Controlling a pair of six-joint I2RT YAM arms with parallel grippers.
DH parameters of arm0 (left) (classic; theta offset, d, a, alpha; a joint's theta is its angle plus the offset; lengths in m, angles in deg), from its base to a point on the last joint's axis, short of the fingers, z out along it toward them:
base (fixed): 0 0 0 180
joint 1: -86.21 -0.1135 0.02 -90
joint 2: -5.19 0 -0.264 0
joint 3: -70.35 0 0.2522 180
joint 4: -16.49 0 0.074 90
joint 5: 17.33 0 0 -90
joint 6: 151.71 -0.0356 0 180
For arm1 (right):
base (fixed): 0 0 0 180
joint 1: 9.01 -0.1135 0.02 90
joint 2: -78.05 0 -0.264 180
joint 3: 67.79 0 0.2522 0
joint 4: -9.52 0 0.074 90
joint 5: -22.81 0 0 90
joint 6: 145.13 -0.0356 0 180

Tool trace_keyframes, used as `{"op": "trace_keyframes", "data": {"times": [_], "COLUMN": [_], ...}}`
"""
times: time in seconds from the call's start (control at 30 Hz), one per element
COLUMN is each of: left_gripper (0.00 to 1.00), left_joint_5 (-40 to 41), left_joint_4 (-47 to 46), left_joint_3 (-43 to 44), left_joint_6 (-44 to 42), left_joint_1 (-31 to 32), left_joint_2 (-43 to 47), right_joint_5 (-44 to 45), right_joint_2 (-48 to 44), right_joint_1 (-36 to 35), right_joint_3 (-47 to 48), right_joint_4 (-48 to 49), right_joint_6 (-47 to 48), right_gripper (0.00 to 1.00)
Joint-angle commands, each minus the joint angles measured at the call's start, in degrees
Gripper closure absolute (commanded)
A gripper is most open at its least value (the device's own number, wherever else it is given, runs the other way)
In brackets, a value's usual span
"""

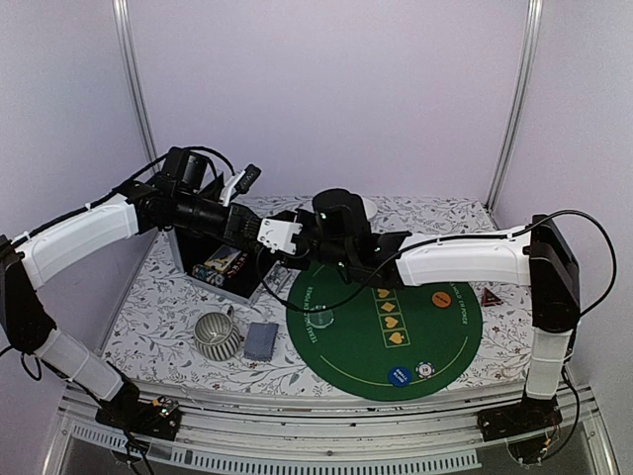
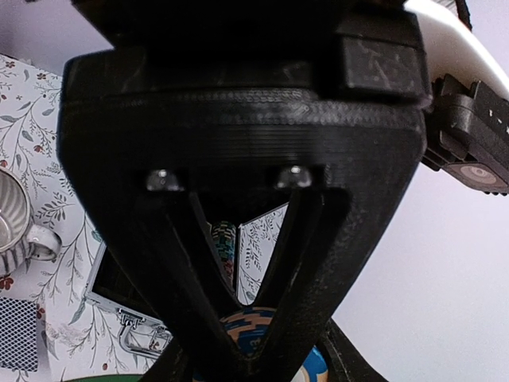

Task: Distribute texas hold em gaming equipment
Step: Pass from the left arm to the right, then place the poker chips pile in the big blind area.

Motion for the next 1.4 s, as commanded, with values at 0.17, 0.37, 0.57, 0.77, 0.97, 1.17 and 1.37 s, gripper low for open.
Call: {"op": "trace_keyframes", "data": {"times": [0.17, 0.37, 0.57, 0.77, 0.97, 1.17, 1.37], "left_gripper": [0.73, 0.61, 0.41, 0.33, 0.27, 0.25, 0.25], "left_joint_5": [-5.0, -5.7, -3.8, -2.3, 1.5, 5.9, 7.9], "left_joint_4": [-4.0, -4.8, -5.1, -6.5, -6.2, -5.9, -3.1], "left_joint_3": [-2.0, -2.7, -3.5, -4.4, -4.9, -6.2, -5.4], "left_joint_6": [1.2, 1.5, 1.5, 1.5, 1.0, -0.3, -2.9], "left_joint_1": [0.0, -0.6, -1.4, -2.1, -3.3, -7.4, -8.9], "left_joint_2": [1.8, 2.1, 2.9, 3.6, 5.3, 9.1, 8.3], "right_joint_5": [1.4, 1.3, 0.9, 0.1, -0.7, -2.3, -6.4], "right_joint_2": [-1.1, -1.7, -1.9, -2.3, -4.5, -11.6, -18.4], "right_joint_1": [0.0, 0.0, 0.0, 0.0, 1.7, 7.7, 15.7], "right_joint_3": [0.9, 0.8, 0.8, 0.5, 0.2, -8.1, -18.2], "right_joint_4": [-0.2, -0.3, -0.7, -1.8, -9.3, -19.0, -27.7], "right_joint_6": [-2.7, -3.0, -3.2, -4.8, -10.2, -23.7, -38.5], "right_gripper": [0.98, 0.99, 0.99, 0.99, 0.98, 0.99, 0.99]}}
